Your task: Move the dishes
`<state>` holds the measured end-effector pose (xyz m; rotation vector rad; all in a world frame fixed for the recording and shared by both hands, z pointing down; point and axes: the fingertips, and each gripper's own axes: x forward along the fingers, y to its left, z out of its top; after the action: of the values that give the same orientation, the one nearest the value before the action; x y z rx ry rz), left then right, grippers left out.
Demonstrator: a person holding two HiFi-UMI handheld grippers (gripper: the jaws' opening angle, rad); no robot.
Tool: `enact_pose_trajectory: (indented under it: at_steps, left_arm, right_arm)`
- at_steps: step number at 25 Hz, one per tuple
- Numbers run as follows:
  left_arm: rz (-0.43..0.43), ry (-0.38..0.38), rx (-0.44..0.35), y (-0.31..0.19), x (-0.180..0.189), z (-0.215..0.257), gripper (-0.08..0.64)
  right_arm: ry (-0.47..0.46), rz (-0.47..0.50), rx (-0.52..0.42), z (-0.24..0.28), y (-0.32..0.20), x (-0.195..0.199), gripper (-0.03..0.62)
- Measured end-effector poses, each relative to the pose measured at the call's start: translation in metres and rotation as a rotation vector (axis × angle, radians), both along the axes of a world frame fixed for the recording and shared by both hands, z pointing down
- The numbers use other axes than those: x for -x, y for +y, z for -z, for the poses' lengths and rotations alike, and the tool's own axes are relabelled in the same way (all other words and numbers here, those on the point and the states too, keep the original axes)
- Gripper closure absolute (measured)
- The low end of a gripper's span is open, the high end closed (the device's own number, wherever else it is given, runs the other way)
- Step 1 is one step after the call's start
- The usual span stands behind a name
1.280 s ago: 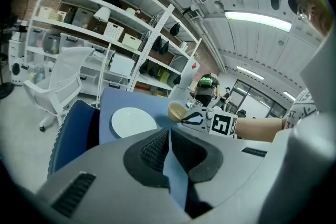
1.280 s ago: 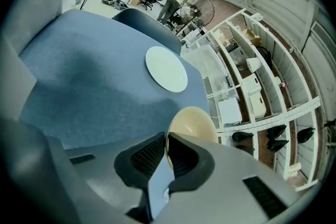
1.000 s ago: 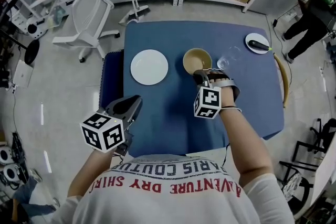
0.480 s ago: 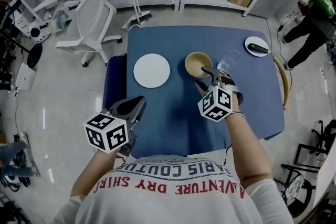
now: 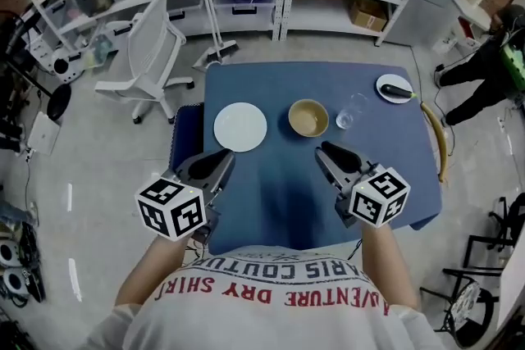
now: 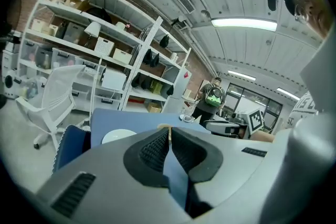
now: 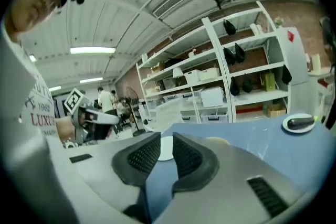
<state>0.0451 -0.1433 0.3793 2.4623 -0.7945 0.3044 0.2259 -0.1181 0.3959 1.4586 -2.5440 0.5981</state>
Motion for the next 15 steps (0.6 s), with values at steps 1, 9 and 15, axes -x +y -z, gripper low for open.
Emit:
enact_pose_trajectory:
  at_steps: [1, 9, 15]
  left_arm:
    - [-0.002, 0.006, -0.009, 0.000, 0.000, 0.004, 0.523]
    - [-0.067, 0.043, -0.093, 0.012, -0.008, 0.044, 0.523]
    - [-0.078, 0.053, -0.109, 0.021, -0.013, 0.048, 0.523]
  right_arm:
    - [-0.052, 0.001, -0.006, 0.009, 0.004, 0.001, 0.528]
    - [-0.148, 0.078, -0.145, 0.075, 0.027, 0.031, 0.568]
    - [-0.075, 0.130, -0.206, 0.082, 0.031, 0.045, 0.569]
